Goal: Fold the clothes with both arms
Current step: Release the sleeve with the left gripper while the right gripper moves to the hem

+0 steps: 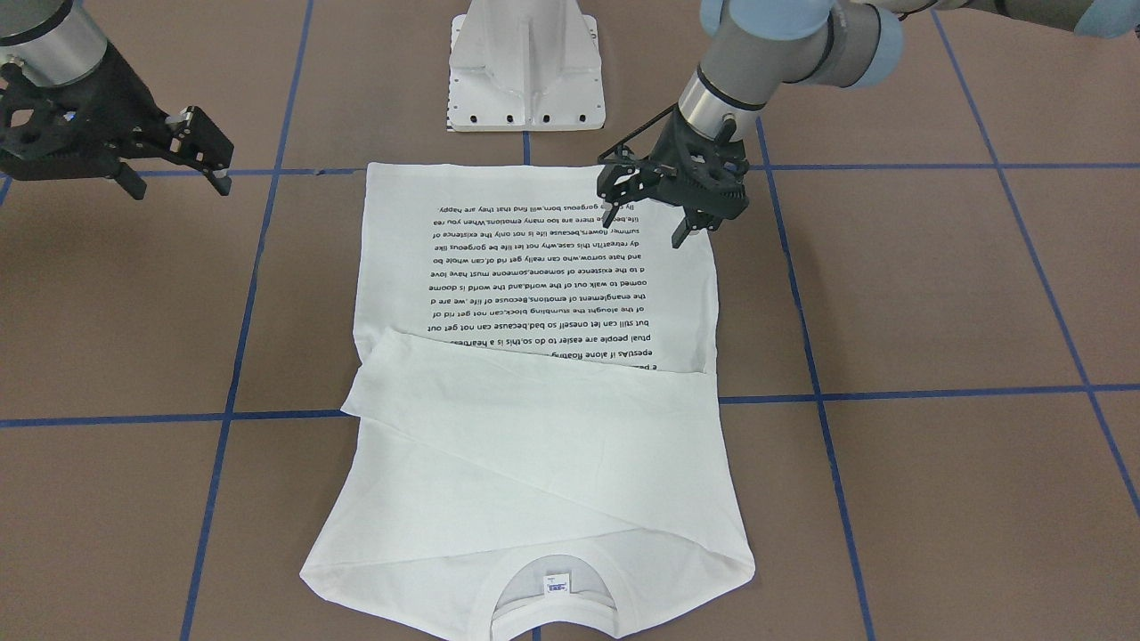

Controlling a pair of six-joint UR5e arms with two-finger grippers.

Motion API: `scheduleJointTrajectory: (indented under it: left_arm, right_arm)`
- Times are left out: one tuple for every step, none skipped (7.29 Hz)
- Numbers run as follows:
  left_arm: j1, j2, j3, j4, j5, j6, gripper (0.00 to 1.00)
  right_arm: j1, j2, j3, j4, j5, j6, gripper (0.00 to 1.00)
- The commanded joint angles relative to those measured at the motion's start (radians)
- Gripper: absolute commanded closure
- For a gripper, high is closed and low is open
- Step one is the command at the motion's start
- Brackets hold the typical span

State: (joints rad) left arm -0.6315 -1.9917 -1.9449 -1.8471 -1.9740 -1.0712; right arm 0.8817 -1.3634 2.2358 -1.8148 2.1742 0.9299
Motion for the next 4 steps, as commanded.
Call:
scheduleJointTrajectory:
  left_arm:
    - [-0.008, 0.080, -0.048, 0.000, -0.019, 0.019, 0.00]
    - [-0.005, 0.124, -0.093, -0.003, -0.005, 0.020, 0.00]
    - [-0.007, 0.128, -0.115, -0.001, -0.006, 0.017, 0.00]
    - [-0.005, 0.128, -0.117, -0.001, -0.003, 0.014, 0.00]
  right_arm:
    - [-0.154, 0.015, 0.021, 0.000, -0.026, 0.127, 0.00]
    - [-0.288, 0.014, 0.062, 0.000, -0.171, 0.256, 0.00]
    - [-0.420, 0.015, 0.073, 0.002, -0.263, 0.353, 0.00]
    - [-0.496, 0.020, 0.058, 0.032, -0.313, 0.380, 0.00]
